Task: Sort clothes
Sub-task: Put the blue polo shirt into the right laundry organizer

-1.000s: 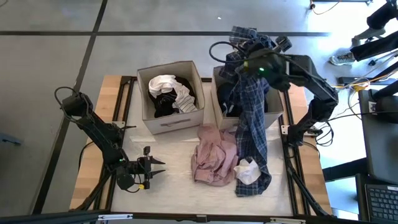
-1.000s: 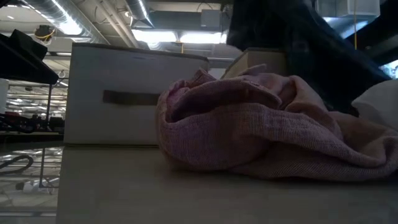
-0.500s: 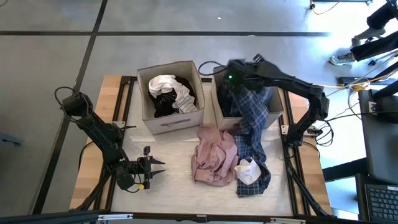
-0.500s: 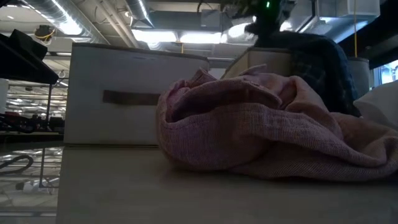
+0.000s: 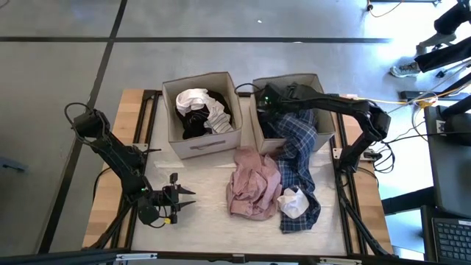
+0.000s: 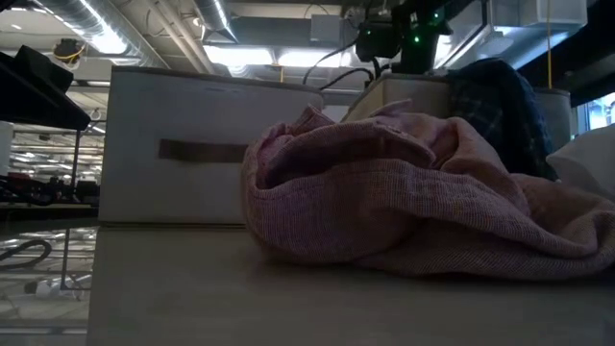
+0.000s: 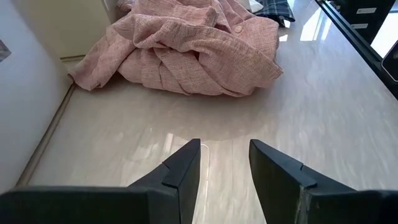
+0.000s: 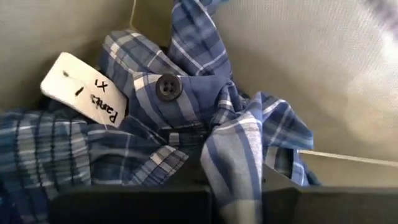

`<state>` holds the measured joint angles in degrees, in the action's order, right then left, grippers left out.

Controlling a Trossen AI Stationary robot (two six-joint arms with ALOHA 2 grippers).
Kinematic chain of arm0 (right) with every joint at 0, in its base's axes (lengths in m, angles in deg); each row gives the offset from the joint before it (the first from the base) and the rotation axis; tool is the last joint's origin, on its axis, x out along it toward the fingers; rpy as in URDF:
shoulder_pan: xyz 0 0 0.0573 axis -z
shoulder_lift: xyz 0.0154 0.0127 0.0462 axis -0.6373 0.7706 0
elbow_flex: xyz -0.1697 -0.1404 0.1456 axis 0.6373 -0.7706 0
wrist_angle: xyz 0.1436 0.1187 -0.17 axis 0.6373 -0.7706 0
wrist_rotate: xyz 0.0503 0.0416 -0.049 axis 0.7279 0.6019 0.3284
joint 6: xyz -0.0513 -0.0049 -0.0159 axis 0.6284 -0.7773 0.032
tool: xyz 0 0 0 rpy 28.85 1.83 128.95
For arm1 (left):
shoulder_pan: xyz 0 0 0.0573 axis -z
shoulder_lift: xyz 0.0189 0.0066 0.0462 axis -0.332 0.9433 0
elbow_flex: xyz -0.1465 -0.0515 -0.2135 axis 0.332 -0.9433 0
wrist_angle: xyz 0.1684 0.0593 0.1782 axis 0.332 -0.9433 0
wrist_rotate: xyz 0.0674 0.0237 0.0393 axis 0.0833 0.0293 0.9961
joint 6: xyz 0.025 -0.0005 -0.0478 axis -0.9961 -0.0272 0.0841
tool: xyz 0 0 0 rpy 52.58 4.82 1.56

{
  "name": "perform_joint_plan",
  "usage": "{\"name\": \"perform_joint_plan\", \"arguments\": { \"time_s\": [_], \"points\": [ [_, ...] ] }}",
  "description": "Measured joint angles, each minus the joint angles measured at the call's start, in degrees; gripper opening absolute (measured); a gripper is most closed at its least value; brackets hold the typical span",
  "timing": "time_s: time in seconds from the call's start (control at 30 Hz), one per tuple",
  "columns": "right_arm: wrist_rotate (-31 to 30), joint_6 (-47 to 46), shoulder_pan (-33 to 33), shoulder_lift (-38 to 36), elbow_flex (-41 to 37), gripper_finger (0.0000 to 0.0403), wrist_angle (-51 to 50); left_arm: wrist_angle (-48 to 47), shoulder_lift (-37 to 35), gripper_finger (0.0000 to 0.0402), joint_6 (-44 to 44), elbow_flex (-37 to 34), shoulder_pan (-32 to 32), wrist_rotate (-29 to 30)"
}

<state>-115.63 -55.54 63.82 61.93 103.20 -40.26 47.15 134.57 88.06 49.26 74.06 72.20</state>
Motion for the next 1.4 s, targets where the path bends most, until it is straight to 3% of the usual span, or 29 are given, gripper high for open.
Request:
{"name": "perform_joint_plan", "arguments": {
  "time_s": [0.17,0.4,0.67,0.93,1.13,1.33,1.4],
  "points": [
    [1.16,-1.48,0.67,0.00,-0.73,0.0035,0.93,-0.01,0.00,0.0127,-0.12,0.00,0.00,0.00],
    [0.17,-0.06,0.52,0.00,2.50,0.0154,-0.77,0.00,0.00,0.0127,-0.09,0.00,0.00,0.00],
    [-2.94,0.21,-3.01,-0.98,15.91,0.0261,-10.48,0.00,0.00,0.0127,-0.06,0.00,0.00,0.00],
    [-4.52,-4.35,-12.62,-1.98,28.20,0.0277,-19.96,0.00,0.00,0.0127,0.25,0.00,0.09,-0.01],
    [-4.61,-10.34,-22.28,-4.52,28.54,0.0277,-25.14,0.00,0.00,0.0127,0.45,0.00,0.09,-0.02],
    [-8.83,-22.03,-32.03,-5.34,28.52,0.0278,-35.44,0.02,0.00,0.0127,0.59,0.00,0.09,-0.01],
    [-10.24,-24.49,-35.26,-6.28,27.12,0.0278,-34.11,0.02,0.00,0.0127,0.59,0.00,0.09,-0.02]
  ]
}}
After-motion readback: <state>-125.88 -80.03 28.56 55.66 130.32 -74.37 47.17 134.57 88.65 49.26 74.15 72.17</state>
